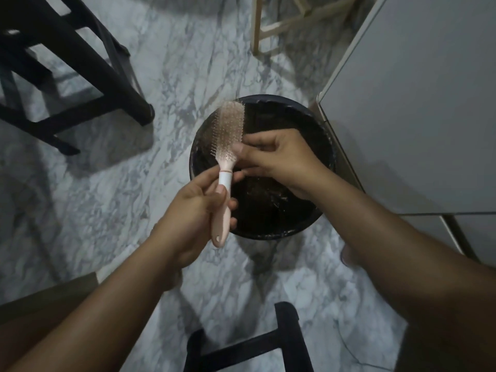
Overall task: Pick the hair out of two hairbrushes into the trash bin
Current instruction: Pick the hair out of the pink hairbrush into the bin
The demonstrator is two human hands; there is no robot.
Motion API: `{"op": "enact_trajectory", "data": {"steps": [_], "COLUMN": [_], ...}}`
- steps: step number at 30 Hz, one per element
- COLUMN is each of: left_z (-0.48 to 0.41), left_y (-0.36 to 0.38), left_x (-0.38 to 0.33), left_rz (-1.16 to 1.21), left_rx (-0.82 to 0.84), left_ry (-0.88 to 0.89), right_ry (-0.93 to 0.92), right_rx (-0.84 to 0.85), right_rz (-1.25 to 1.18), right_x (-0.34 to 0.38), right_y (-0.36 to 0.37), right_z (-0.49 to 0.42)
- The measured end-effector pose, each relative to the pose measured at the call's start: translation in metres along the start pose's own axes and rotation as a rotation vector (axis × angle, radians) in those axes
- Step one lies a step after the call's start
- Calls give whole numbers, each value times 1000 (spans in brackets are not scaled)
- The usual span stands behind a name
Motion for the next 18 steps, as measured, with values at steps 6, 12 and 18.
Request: {"op": "enact_trajectory", "data": {"steps": [6, 12, 18], "left_z": [0, 11, 18], "left_y": [0, 10, 9], "left_x": [0, 16, 11], "left_rz": [-44, -9, -6], "left_rx": [-4, 29, 19], "left_ry": [62, 17, 66], "right_ry": [-82, -45, 144], "right_rx": [-149, -264, -196], "right_rz": [341, 881, 1192], "right_x": [-3, -26, -65], "right_y": [-33, -47, -58], "right_z": [0, -2, -9]}}
Point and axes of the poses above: each hand's wrist, its own z-axis away from the middle knuckle, its own y-axis out of the palm, x = y × z, the point moved 5 cm from there along -z, towards the middle knuckle, and after that the axes turned 6 degrees about z, right-handed, at the moved point
